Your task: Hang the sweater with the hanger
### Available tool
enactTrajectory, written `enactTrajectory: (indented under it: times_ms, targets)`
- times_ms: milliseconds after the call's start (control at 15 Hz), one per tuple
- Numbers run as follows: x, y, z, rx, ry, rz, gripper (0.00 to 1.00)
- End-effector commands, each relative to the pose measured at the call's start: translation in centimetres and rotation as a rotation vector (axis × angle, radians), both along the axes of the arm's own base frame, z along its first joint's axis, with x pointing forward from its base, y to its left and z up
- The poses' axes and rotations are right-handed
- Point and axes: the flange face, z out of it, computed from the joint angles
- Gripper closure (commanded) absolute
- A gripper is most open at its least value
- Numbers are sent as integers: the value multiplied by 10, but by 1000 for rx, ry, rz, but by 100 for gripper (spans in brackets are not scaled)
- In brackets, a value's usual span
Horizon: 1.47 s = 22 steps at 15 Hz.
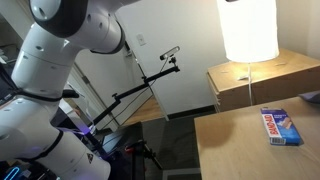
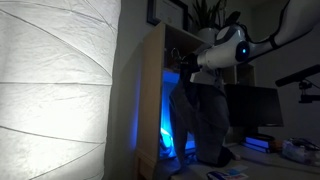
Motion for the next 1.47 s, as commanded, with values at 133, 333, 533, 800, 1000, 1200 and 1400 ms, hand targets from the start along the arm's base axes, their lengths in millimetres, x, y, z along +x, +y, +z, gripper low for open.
enactTrajectory:
  times_ms: [133,333,533,800,1000,1200,1400]
  targets:
    - [0,4,-1,-10,13,15,94]
    - [3,14,-11,-29,30,44,94]
    - [3,21,-23,-89,60,74,92]
    - [1,28,-34,-156,79,111,91]
    - [-2,29,-35,-212,68,138,90]
    - [3,39,-32,-231,66,148,94]
    - [1,37,-29,-283,69,132,93]
